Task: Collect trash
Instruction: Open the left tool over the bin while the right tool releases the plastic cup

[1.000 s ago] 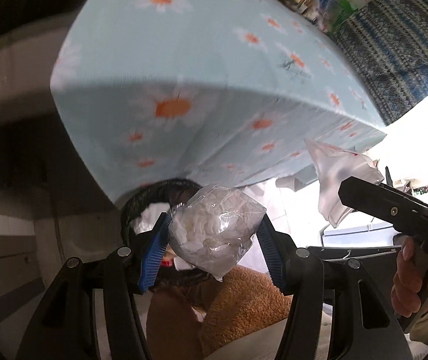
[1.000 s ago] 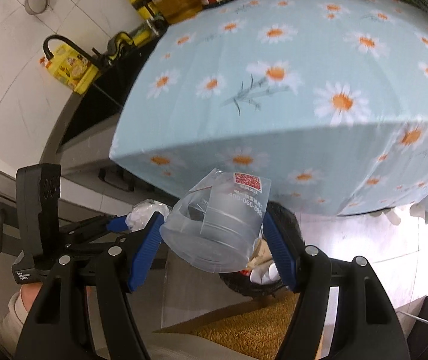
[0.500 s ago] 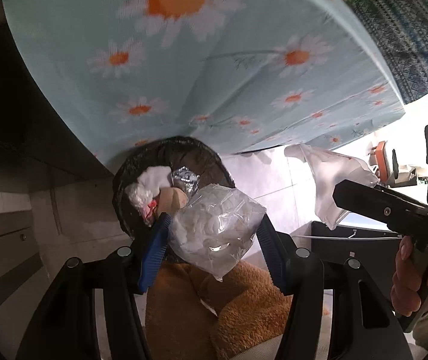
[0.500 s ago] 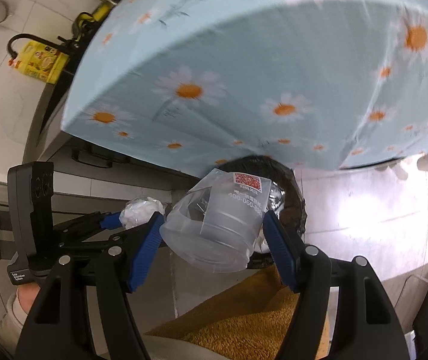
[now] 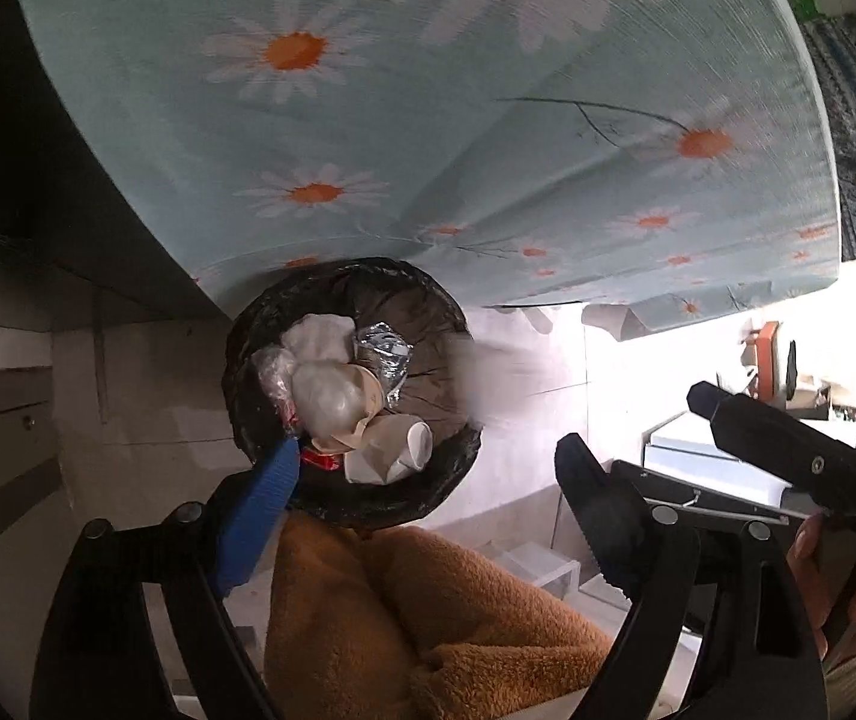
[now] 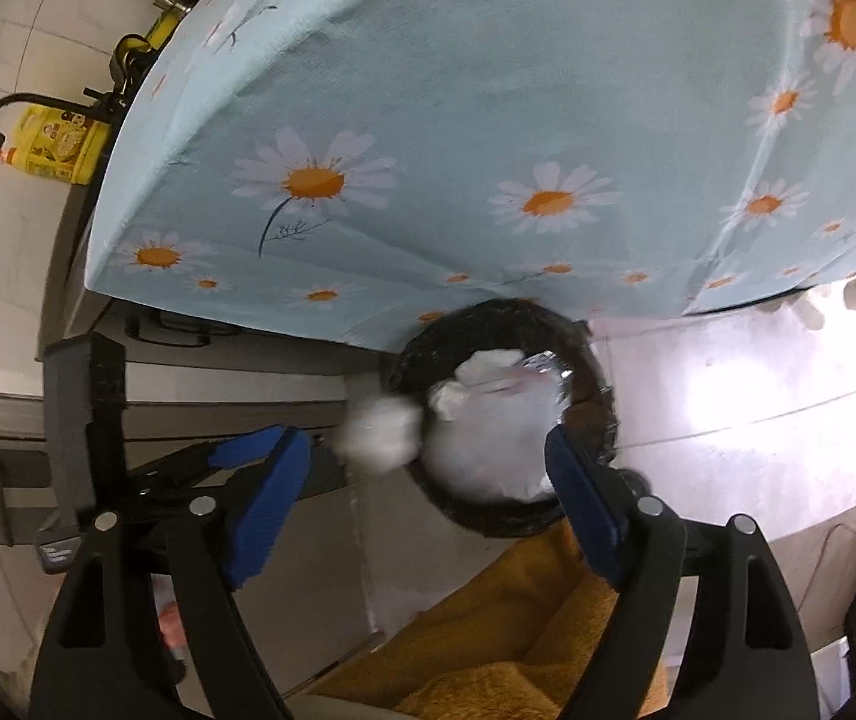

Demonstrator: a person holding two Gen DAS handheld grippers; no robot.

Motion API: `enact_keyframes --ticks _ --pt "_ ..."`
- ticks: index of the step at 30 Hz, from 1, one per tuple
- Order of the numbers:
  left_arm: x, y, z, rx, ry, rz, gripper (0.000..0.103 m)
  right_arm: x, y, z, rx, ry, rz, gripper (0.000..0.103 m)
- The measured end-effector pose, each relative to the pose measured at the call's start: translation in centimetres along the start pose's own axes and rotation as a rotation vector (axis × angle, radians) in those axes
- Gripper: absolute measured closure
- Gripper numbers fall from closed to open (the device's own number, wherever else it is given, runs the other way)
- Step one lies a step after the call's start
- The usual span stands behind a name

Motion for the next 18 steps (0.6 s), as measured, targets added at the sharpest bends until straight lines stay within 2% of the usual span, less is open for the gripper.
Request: enact_keyframes --ticks 8,16,18 --pt "-0.1 1.2 -1.2 0.002 0.064 0.028 0.018 -0.1 0.9 0.0 -0.005 -0.002 0.005 0.023" --pt "-0.7 4.3 0.9 -0.003 0.047 0.098 0.018 -1.0 3.4 -0.4 -0.033 0.024 0.043 0.021" --pt "-0.9 6.1 1.8 -0.022 0.043 0.136 0.018 -1.2 4.4 -0.5 -0.028 0.037 0.059 0.02"
Point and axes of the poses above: each gripper's, at about its wrist camera, not at the fingertips, and y roughly against the way its jaws point, z to its right, x to its top, the point moved 3 cm from there along -y, roughly the way its jaws point, and after that the axes turned 3 degrees about -z, right-handed, at the moved point
